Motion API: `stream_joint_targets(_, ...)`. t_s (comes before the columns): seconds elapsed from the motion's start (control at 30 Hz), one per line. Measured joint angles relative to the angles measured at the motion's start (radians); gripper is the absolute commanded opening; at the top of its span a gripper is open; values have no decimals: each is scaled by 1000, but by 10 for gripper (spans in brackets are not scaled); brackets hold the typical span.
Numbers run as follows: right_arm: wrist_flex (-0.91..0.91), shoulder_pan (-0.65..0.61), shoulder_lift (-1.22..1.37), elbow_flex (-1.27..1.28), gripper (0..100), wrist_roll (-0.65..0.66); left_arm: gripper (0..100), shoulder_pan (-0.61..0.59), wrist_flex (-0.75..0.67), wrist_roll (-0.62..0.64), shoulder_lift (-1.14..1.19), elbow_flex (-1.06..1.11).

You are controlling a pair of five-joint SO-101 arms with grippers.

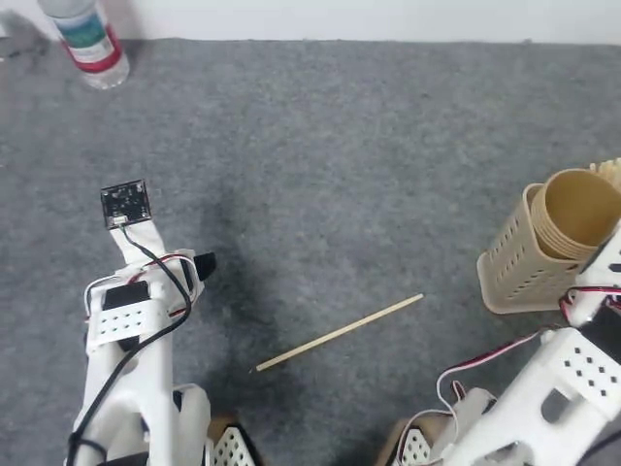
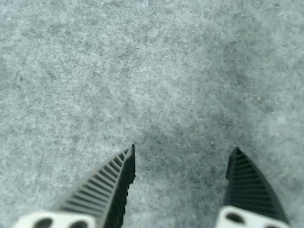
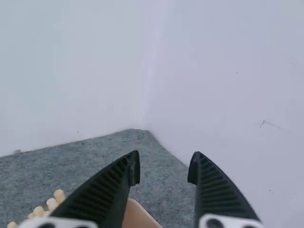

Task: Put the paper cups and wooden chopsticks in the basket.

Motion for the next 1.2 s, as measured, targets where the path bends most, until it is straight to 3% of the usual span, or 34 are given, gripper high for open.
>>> stream_joint_targets(0.1, 104, -43, 0, -26, 158, 0, 297, 0, 0, 0, 0, 0)
stream_joint_targets(0.2, 319, -135, 0, -170, 158, 0, 297, 0, 0, 0, 0, 0)
stream_joint_targets(0.33, 647, -336, 23, -431, 158, 0, 297, 0, 0, 0, 0, 0)
stream_joint_targets(0.47, 852, -578, 51, -618, 158, 21, 297, 0, 0, 0, 0, 0)
stream_joint_targets(0.57, 970, -756, 75, -690, 158, 109, 297, 0, 0, 0, 0, 0)
stream_joint_targets(0.73, 1206, -1079, 170, -709, 158, 362, 297, 0, 0, 0, 0, 0)
stream_joint_targets(0.87, 1398, -1229, 322, -709, 158, 526, 297, 0, 0, 0, 0, 0)
stream_joint_targets(1.03, 1450, -1303, 546, -669, 158, 623, 297, 0, 0, 0, 0, 0)
stream_joint_targets(1.2, 1266, -1343, 626, -448, 158, 660, 297, 0, 0, 0, 0, 0)
